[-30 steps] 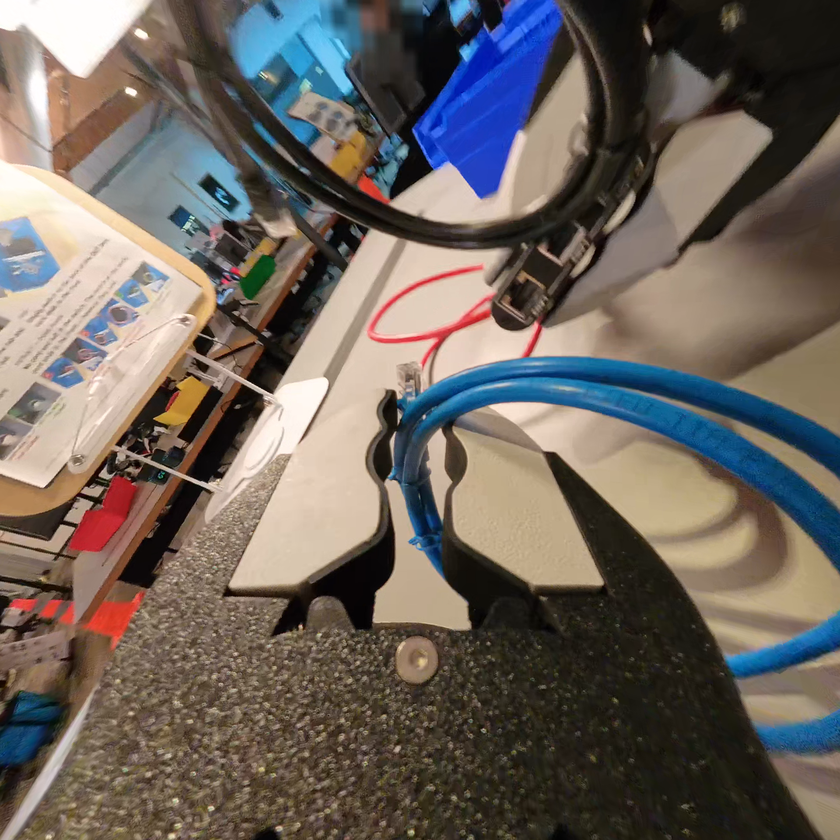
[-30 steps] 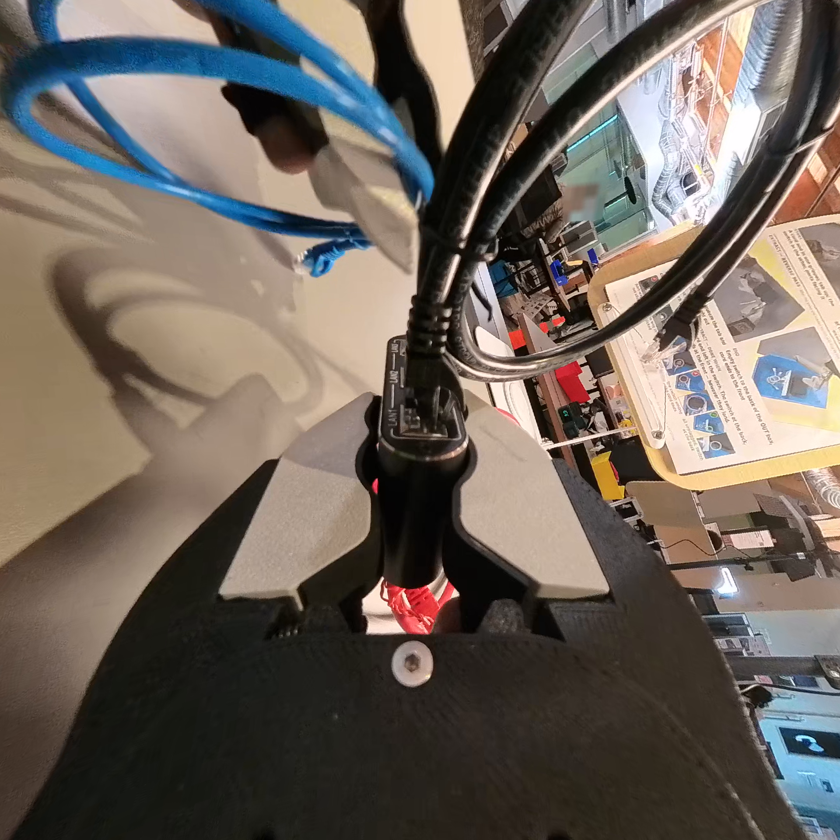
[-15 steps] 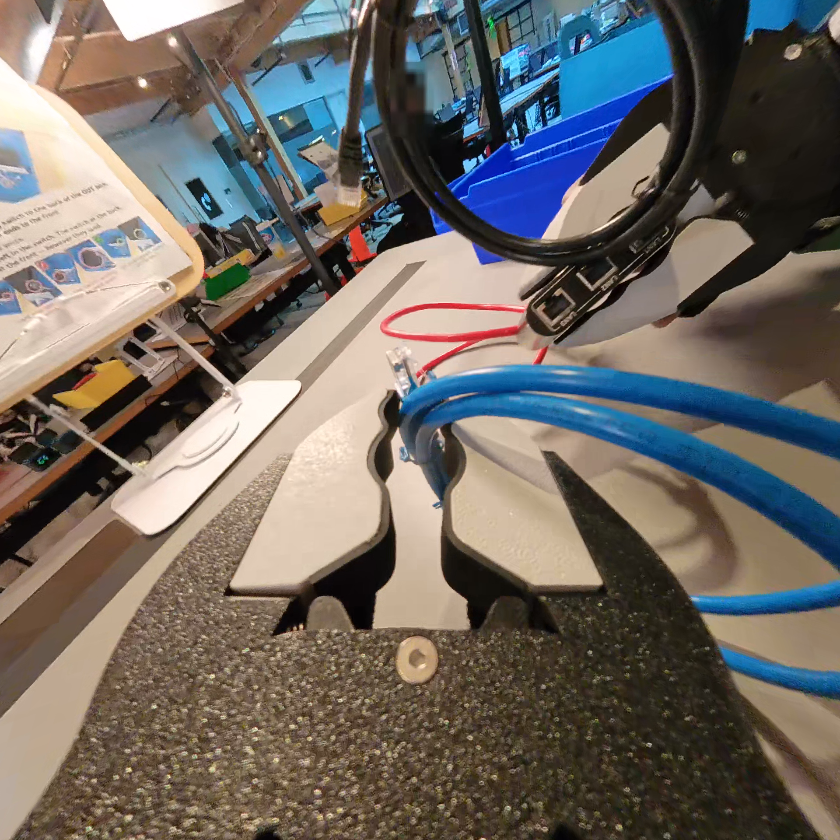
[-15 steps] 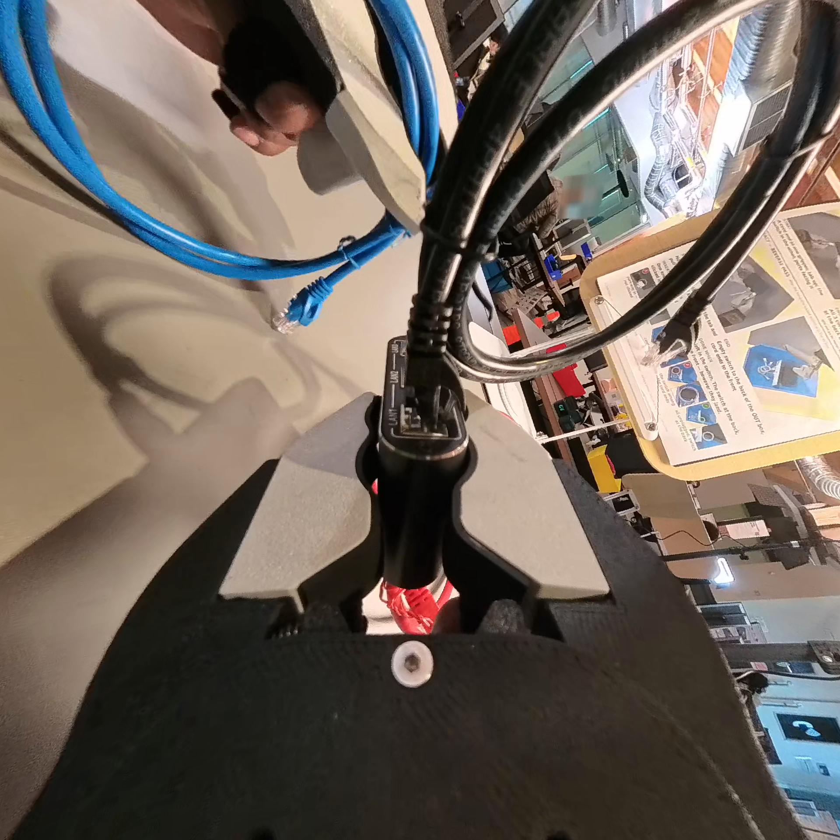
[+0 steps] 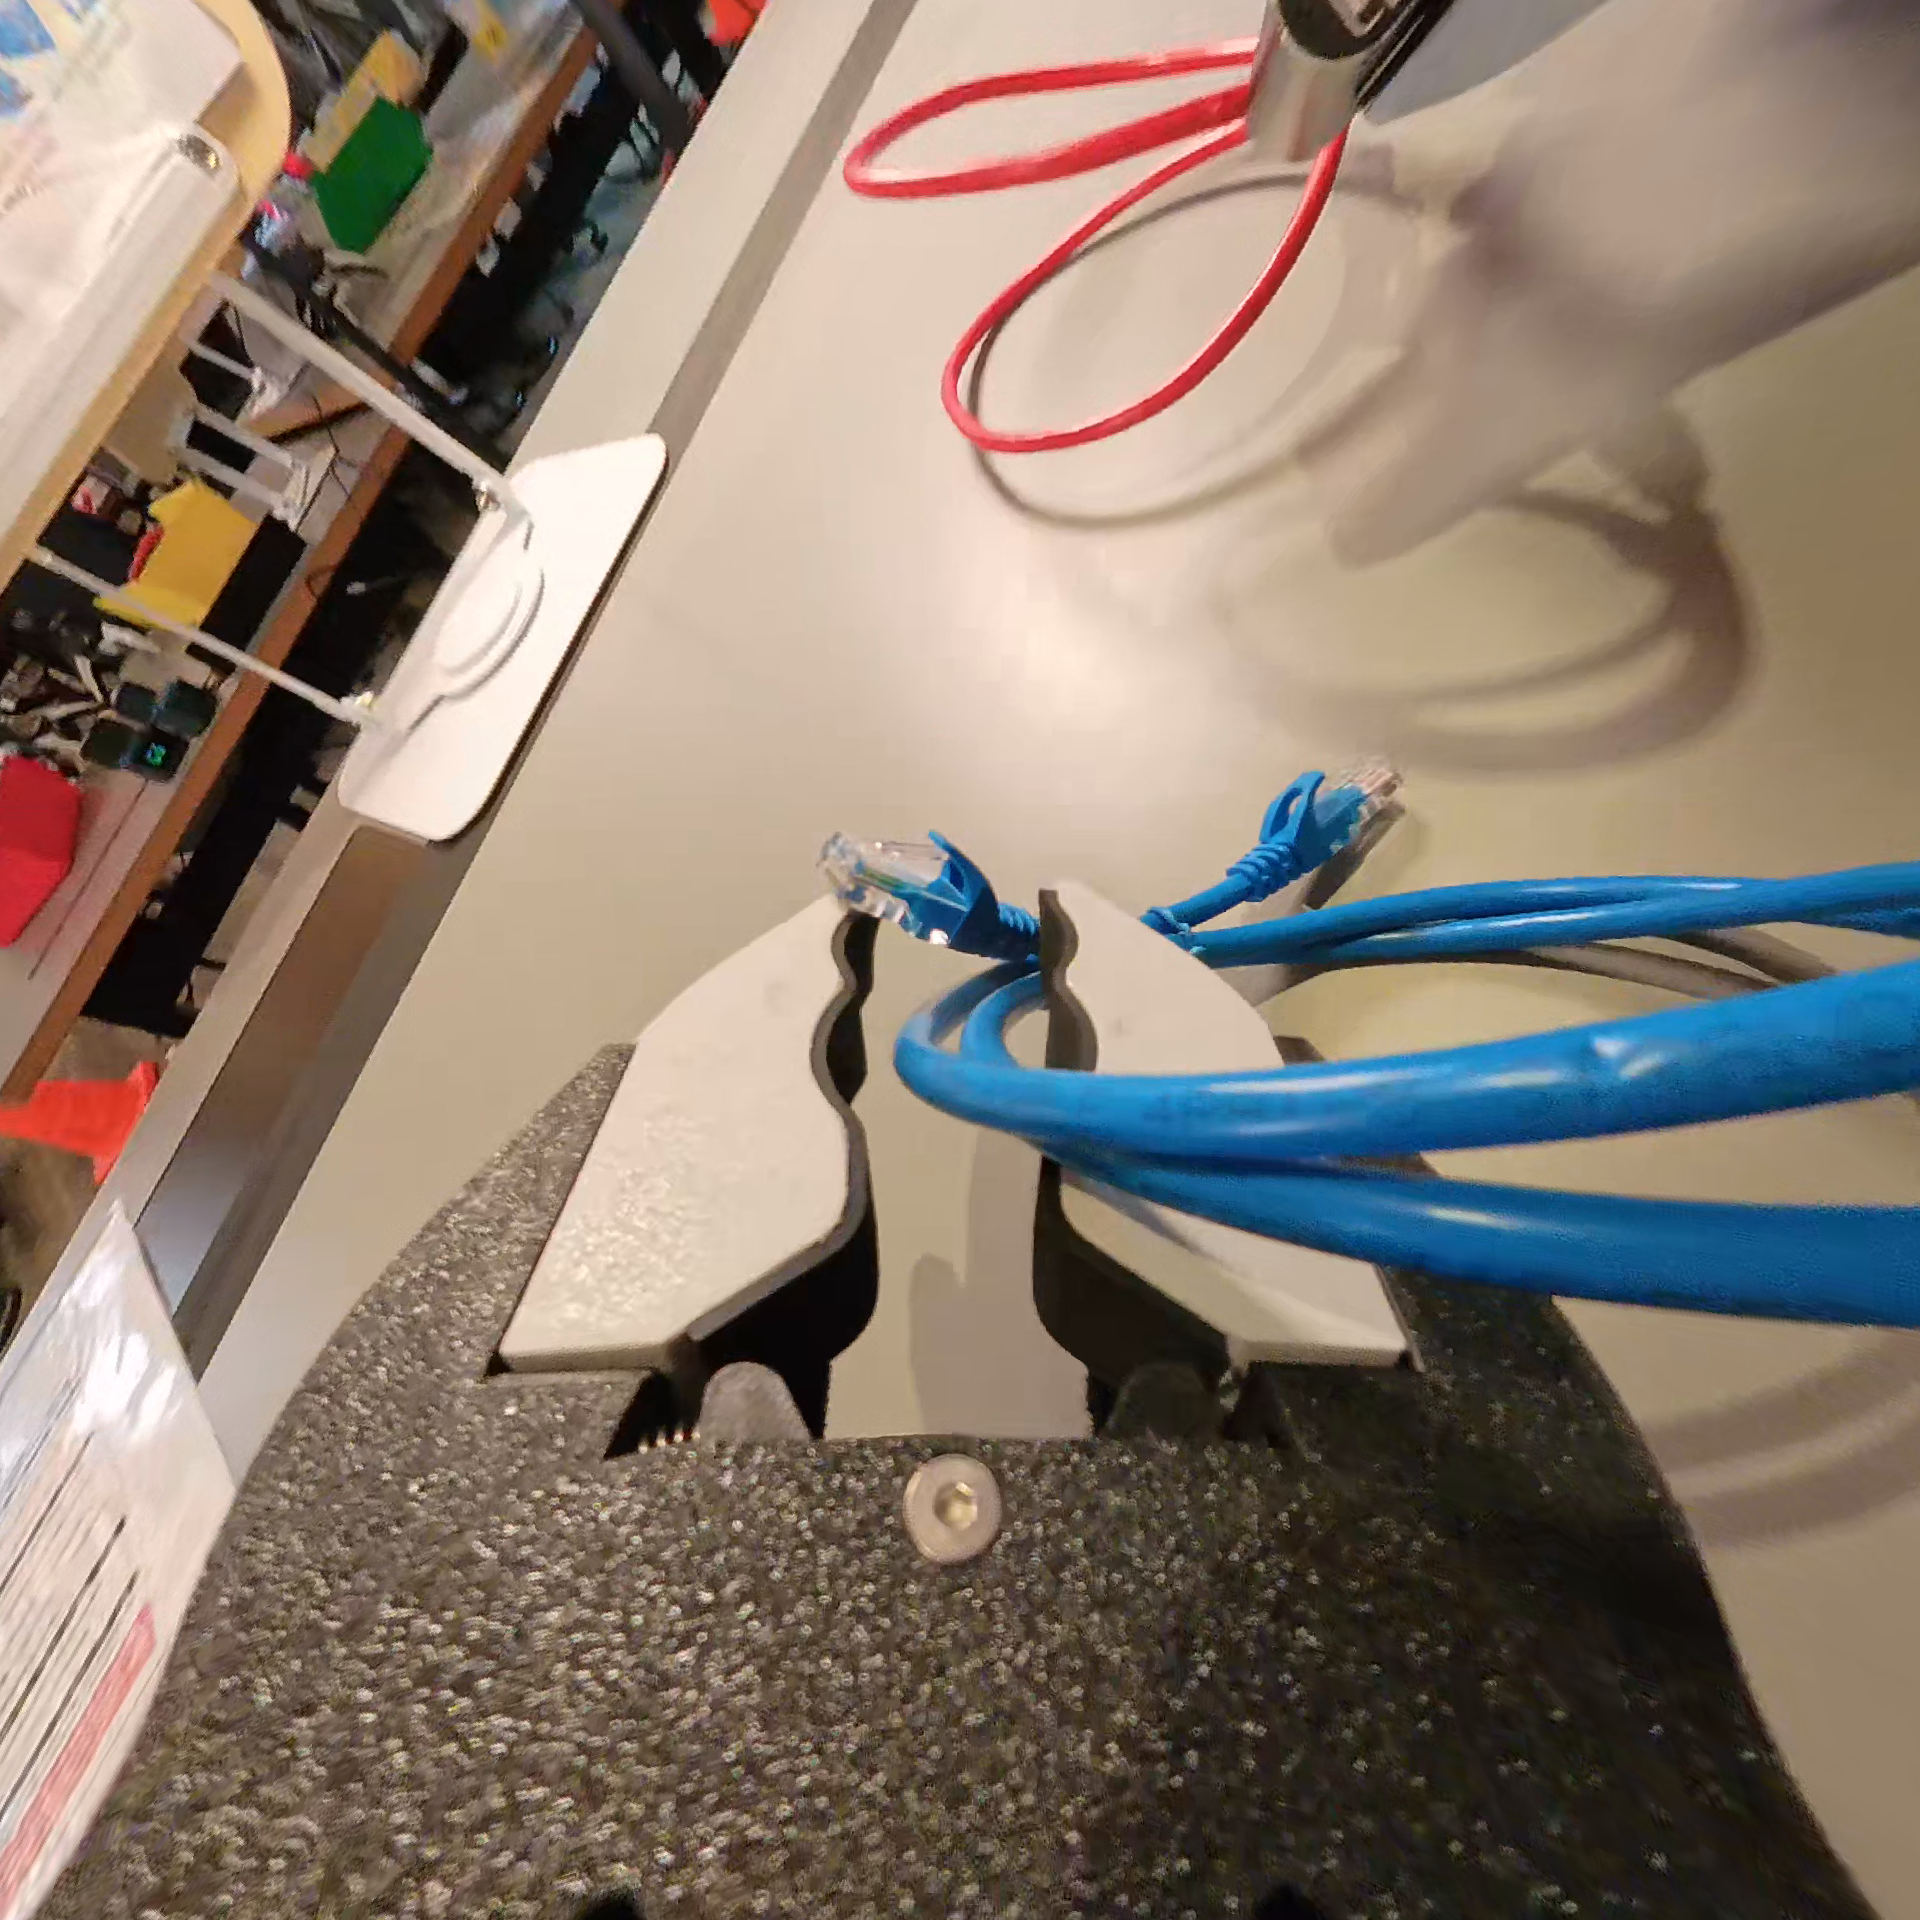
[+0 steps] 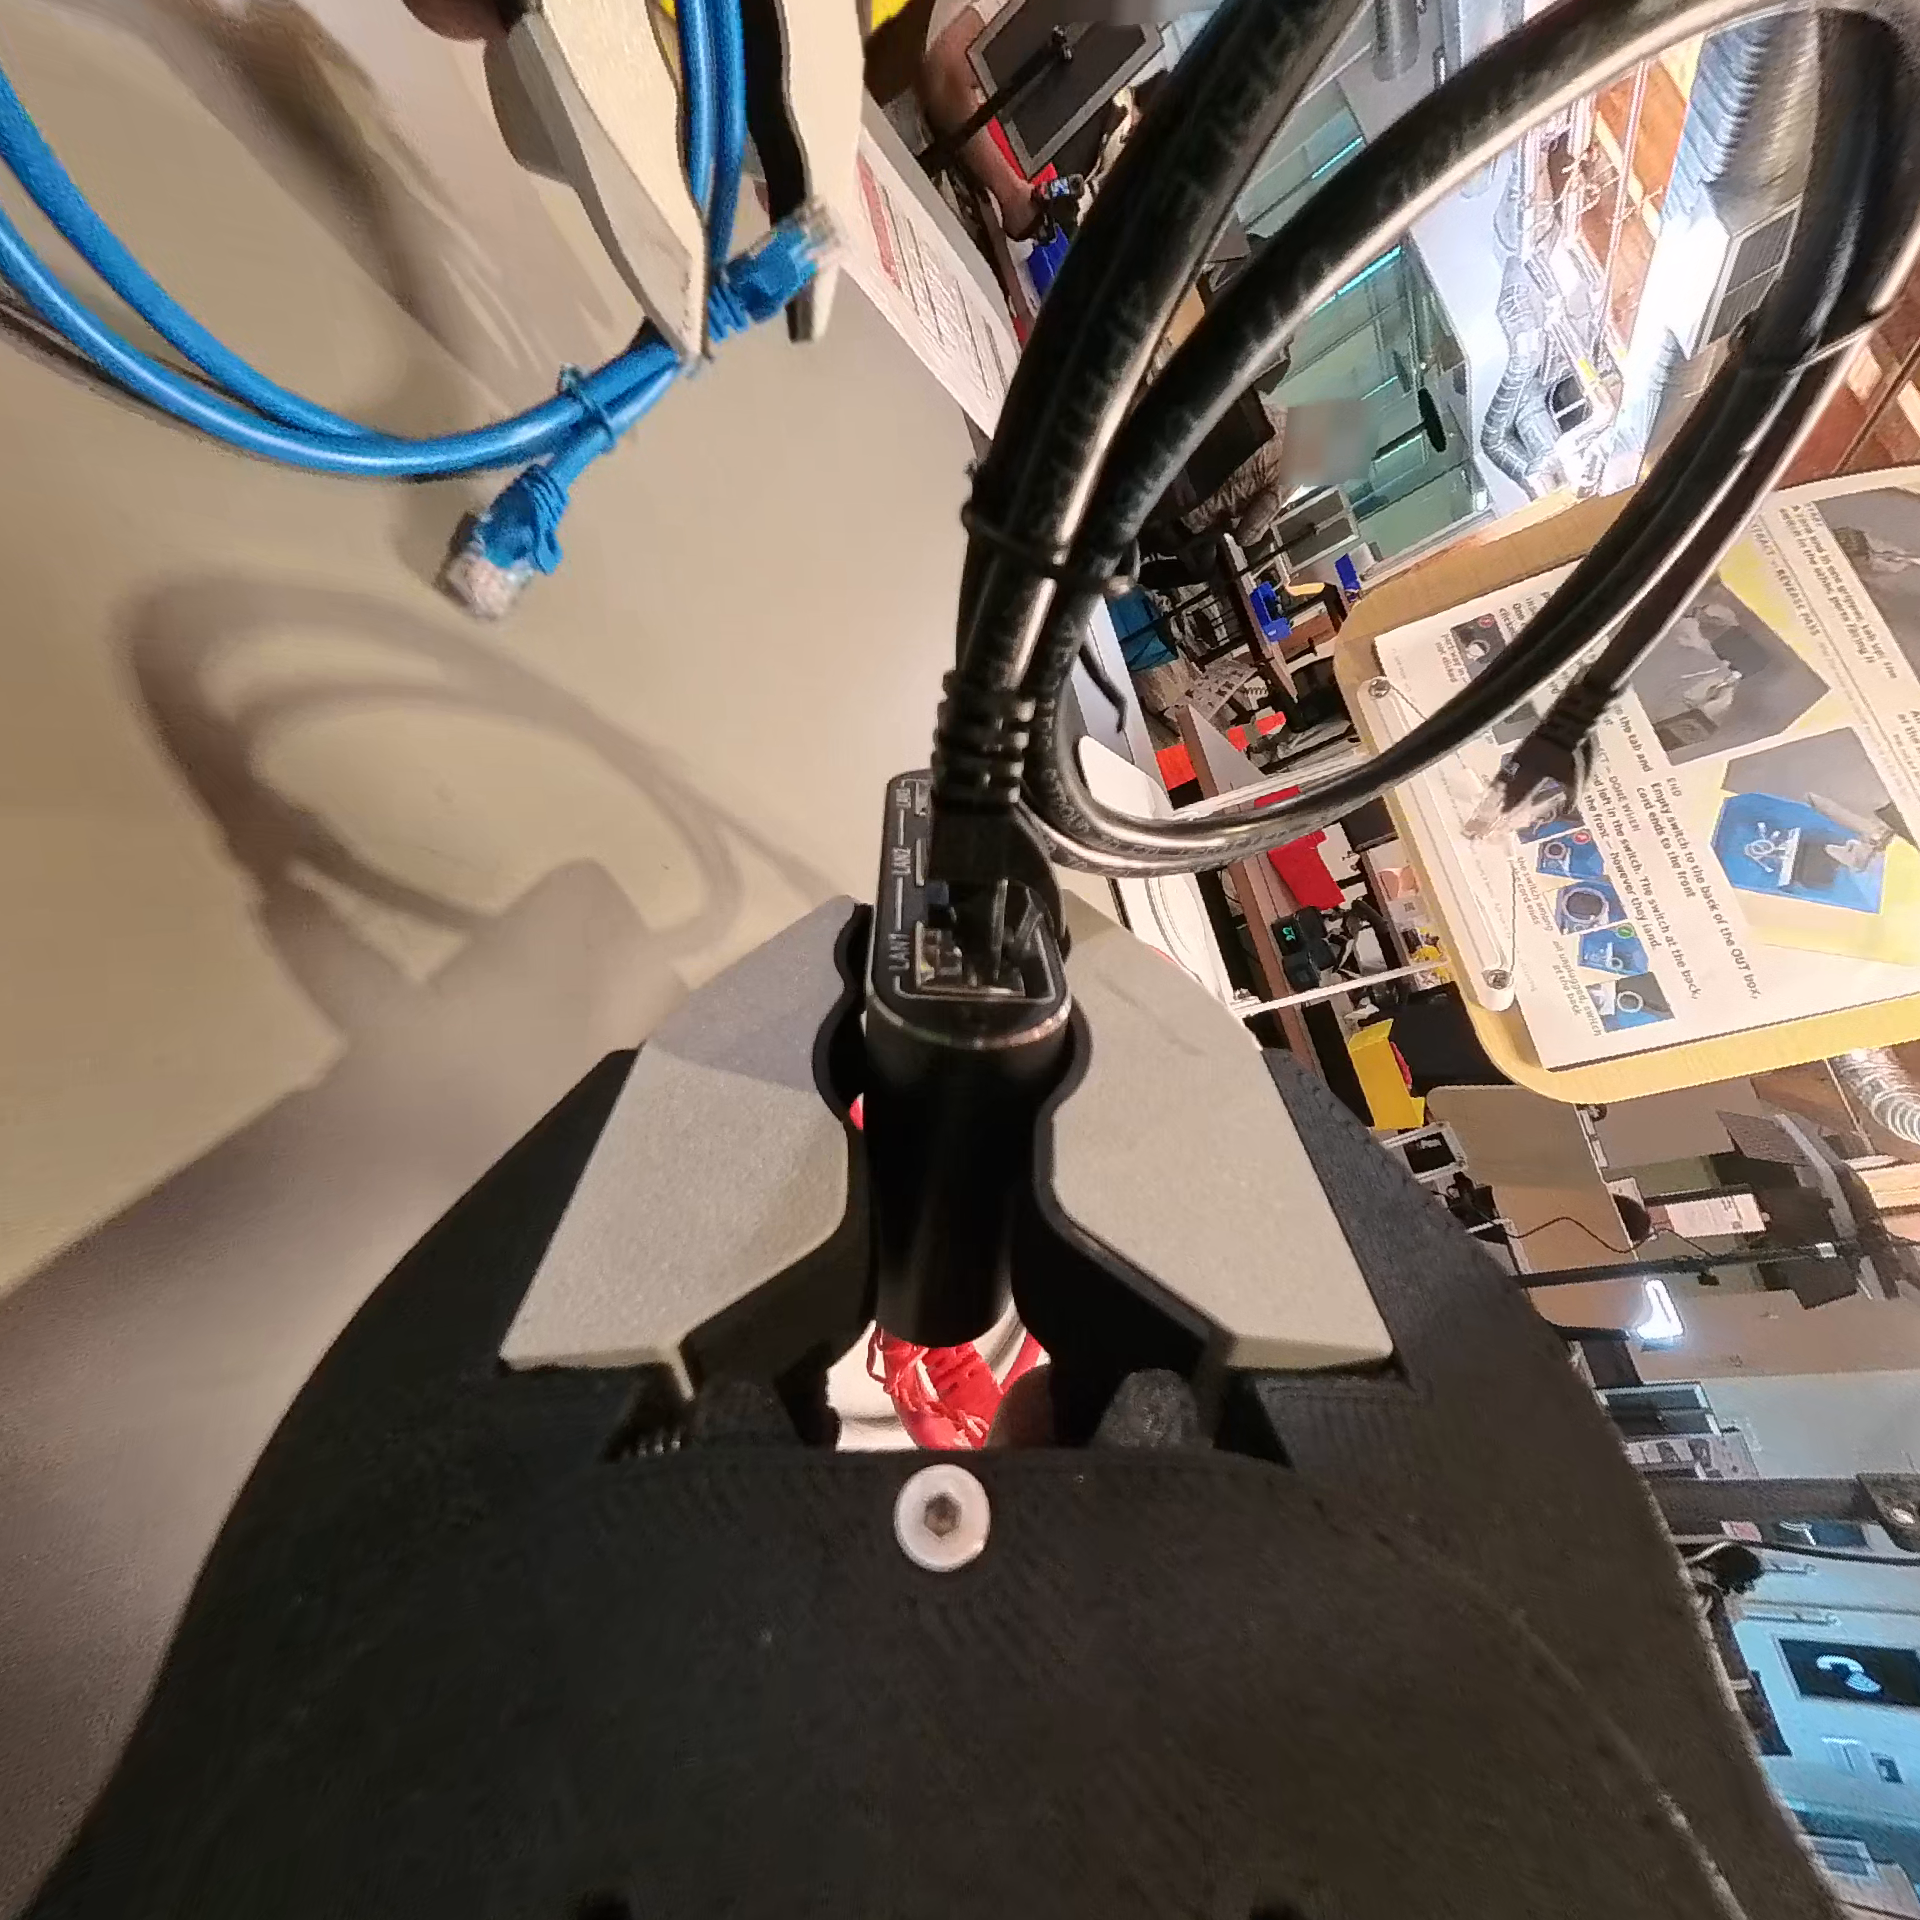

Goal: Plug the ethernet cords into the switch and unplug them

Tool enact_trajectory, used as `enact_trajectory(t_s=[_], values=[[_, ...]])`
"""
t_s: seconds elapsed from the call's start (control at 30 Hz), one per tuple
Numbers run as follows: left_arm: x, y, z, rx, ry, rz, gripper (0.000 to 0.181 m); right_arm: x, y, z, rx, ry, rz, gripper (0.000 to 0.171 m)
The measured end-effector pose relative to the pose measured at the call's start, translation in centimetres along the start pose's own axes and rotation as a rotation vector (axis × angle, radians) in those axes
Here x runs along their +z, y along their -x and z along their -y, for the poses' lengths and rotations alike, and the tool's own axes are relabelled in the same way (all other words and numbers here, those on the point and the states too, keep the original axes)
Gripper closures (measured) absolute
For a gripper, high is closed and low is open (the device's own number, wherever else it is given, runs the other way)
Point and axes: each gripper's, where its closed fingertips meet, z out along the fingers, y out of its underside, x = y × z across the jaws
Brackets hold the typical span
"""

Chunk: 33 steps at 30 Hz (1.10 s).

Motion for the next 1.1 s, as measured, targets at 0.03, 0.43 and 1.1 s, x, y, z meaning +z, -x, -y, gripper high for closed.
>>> enact_trajectory(t_s=[0.03,0.43,1.1], values=[[-0.2,0.2,-0.1,0.003,0.019,0.019,0.151,0.0,0.0,0.0,-0.001,-0.001,-0.001,0.142],[0.6,2.6,0.2,0.002,0.089,0.34,0.152,-0.1,-0.1,0.0,-0.002,-0.004,-0.011,0.143],[-1.6,-0.5,-3.3,0.272,0.25,0.209,0.099,0.0,-0.2,-0.1,-0.042,0.005,-0.032,0.142]])
